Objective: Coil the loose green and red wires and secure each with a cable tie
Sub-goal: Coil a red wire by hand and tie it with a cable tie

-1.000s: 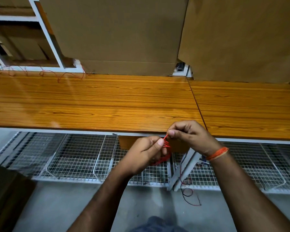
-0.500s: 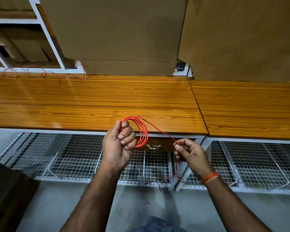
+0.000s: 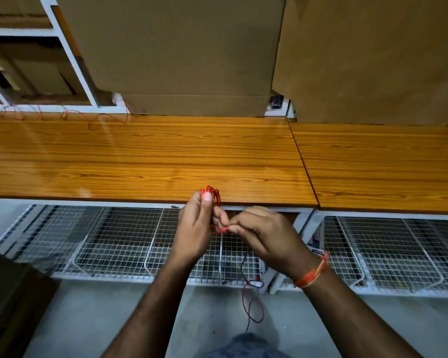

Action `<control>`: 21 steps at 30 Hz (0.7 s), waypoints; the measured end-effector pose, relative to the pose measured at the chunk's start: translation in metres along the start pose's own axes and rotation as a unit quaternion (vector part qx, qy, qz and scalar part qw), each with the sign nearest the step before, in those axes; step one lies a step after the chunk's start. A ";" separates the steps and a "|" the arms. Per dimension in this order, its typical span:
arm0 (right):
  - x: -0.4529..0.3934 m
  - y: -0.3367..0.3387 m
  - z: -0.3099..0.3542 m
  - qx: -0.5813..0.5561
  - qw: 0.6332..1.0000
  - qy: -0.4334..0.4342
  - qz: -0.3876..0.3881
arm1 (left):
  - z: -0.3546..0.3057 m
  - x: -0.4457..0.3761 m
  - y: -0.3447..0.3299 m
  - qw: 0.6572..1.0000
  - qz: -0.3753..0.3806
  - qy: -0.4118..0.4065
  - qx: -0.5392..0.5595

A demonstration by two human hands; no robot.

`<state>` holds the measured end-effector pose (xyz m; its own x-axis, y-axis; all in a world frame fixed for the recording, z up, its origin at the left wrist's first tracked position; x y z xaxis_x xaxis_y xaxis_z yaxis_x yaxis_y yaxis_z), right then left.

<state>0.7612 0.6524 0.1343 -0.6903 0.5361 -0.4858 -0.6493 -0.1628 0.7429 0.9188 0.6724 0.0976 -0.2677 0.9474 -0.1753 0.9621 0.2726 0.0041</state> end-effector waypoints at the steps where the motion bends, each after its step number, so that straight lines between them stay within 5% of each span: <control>1: -0.004 0.004 0.004 -0.019 1.000 -0.001 -0.014 | 0.002 0.001 -0.001 1.000 0.005 -0.007 -0.029; 5: -0.011 0.020 0.006 -0.178 0.981 -0.071 -0.020 | 0.007 0.002 0.000 0.998 0.024 -0.014 -0.049; 14: -0.016 0.005 -0.022 -0.168 0.962 -0.154 -0.147 | -0.005 0.010 -0.014 0.961 0.137 0.075 0.227; 17: -0.012 -0.012 -0.021 -0.181 0.956 -0.203 -0.114 | -0.007 0.010 -0.020 0.936 0.136 0.086 0.312; 21: -0.007 -0.022 -0.014 -0.202 0.936 -0.232 -0.171 | -0.005 0.010 -0.024 0.937 0.098 0.095 0.322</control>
<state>0.7757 0.6405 0.1151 -0.2675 0.9012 -0.3409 -0.9394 -0.1652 0.3005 0.8927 0.6764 0.1009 -0.0282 0.9981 -0.0543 0.8095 -0.0091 -0.5870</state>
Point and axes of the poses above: each hand's wrist, its own x-axis away from the middle knuckle, its own y-axis out of the back of the hand, z = x × y, the point moved 4 cm from there along -x, towards the middle knuckle
